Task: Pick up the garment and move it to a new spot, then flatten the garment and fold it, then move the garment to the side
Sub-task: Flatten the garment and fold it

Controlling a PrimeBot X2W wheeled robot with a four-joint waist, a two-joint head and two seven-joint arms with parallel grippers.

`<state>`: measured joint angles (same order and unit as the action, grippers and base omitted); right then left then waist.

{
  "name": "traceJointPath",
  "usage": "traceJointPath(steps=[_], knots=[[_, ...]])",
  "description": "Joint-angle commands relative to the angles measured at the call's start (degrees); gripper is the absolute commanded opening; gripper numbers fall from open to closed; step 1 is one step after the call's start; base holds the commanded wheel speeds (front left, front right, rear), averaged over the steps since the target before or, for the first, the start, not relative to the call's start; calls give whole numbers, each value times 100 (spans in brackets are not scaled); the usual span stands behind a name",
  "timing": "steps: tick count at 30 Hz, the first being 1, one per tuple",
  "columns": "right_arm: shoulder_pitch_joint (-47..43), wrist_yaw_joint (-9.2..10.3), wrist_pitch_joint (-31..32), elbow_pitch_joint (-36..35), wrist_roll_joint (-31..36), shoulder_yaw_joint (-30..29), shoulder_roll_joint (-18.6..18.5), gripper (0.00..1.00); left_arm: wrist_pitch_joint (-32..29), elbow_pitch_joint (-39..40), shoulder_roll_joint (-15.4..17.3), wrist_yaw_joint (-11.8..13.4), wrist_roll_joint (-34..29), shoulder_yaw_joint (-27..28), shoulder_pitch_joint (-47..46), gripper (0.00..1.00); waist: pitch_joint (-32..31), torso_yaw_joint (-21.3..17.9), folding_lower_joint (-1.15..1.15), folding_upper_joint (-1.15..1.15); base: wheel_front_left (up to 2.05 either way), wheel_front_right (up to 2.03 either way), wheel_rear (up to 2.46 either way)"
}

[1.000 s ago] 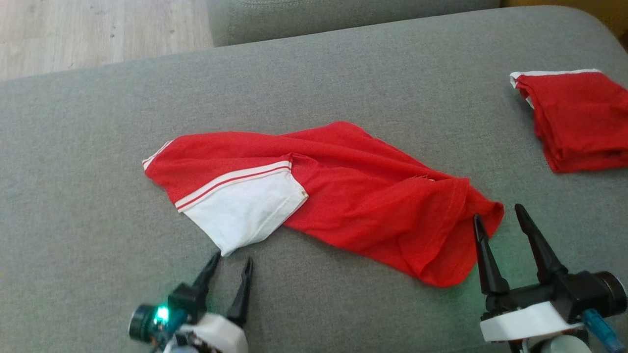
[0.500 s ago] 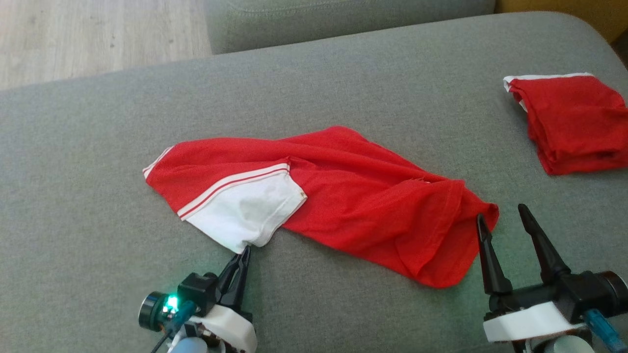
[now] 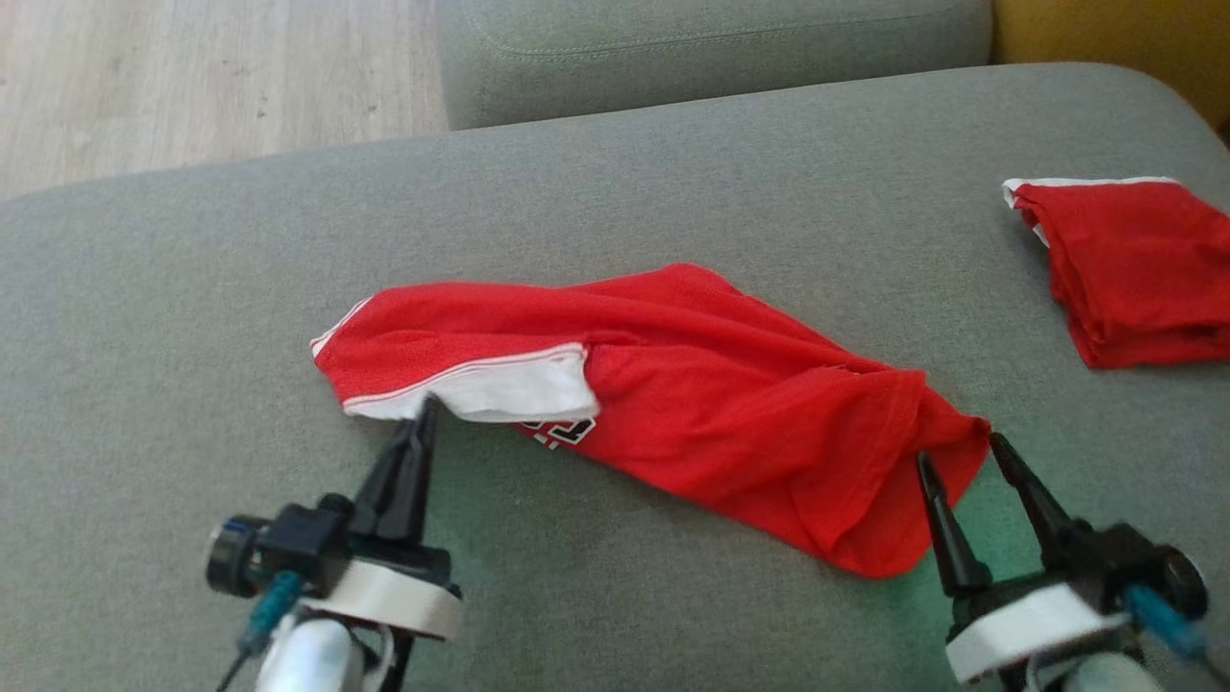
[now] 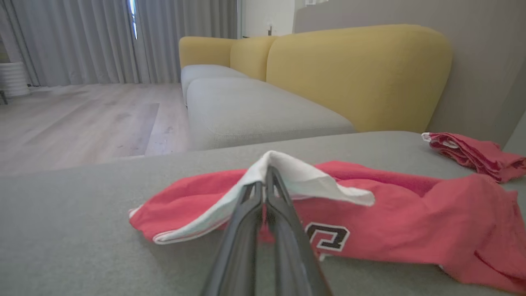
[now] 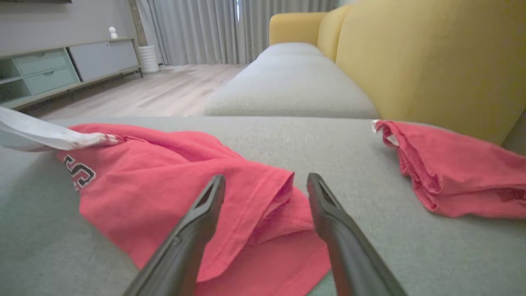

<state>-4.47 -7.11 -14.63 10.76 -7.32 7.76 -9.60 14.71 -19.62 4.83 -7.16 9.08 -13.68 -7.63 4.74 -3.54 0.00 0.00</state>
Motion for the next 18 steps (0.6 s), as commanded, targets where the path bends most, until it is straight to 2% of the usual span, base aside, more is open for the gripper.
traceJointPath(steps=[1, 3, 11, 17, 18], knots=[[578, -37, 201, 218, -256, 261, -396, 100, 29, 375, 118, -30, 5, 286, -174, 0, 33, 50, 0, 0, 0, 0, 0], [753, -37, 342, 365, -404, 351, -530, 100, 29, 444, 132, -30, 12, 314, -202, 0, 53, 72, 0, 0, 0, 0, 0], [1810, -37, 1322, 1089, -1683, 1121, -1443, 100, 29, 718, 224, -32, 8, 461, -486, 0, 244, 213, 0, 0, 0, 0, 0], [2085, -37, 1583, 1287, -2565, 1906, -1803, 99, 29, 795, 227, -32, 23, 509, -616, 0, 390, 335, 0, 0, 0, 0, 0], [2118, -37, 1549, 1293, -2659, 2006, -1845, 76, 29, 809, 231, -32, 22, 527, -629, 0, 411, 350, 0, 0, 0, 0, 0]])
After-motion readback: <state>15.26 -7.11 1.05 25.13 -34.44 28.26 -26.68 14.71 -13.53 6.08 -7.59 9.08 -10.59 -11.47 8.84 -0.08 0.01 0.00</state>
